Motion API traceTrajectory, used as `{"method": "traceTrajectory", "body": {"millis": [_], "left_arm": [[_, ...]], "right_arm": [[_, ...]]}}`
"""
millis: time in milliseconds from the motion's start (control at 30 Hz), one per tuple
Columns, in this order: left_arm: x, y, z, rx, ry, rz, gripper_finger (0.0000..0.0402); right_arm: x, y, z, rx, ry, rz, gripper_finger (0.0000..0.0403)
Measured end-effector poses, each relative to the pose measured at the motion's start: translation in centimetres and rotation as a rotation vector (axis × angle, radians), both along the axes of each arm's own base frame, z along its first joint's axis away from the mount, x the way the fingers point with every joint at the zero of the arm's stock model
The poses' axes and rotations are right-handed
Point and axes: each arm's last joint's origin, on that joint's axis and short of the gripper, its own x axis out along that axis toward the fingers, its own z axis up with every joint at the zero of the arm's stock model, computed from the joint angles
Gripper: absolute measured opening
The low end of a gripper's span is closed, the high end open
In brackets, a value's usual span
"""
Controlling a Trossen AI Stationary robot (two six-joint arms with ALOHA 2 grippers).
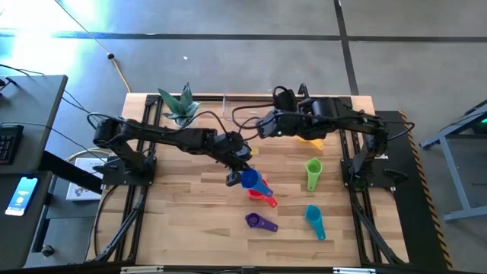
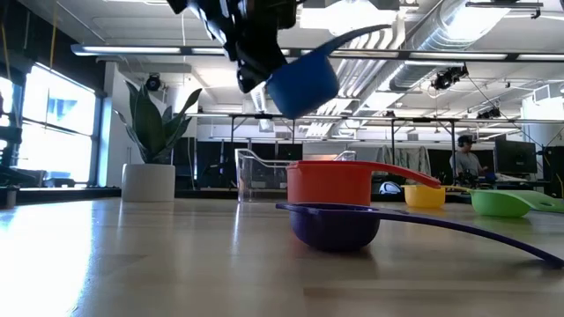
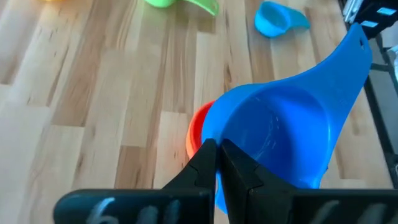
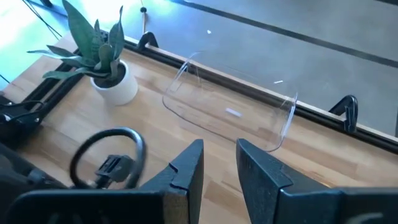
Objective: Nest measuring cups in basket
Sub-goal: Stack the blue measuring cup on top of the red measuring cup
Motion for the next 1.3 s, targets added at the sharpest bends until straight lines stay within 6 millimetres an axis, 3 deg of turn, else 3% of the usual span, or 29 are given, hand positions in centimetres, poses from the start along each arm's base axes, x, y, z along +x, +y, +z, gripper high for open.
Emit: {"method": "traceTrajectory", "body": {"millis": [400,667,1067,1300], "left_arm": [[3.4,-0.4,-2.9,-0.034,0.081,-0.065,0.0],[3.8,-0.4,-4.6,-0.034,0.158,-0.062,0.0],[3.6,-0.3,-4.8,-0.03,0.184,-0.059,0.0002],[3.6,-0.3,-4.8,-0.023,0.178,-0.064,0.0034]], "right_arm": [[0.0,-0.2,0.0,0.002,0.016,0.011,0.0087],[0.0,-0.1,0.0,0.008,0.017,0.017,0.0087],[0.0,-0.1,0.0,0.001,0.026,0.027,0.0087],[0.0,-0.1,0.0,0.0,0.027,0.028,0.0087]]}}
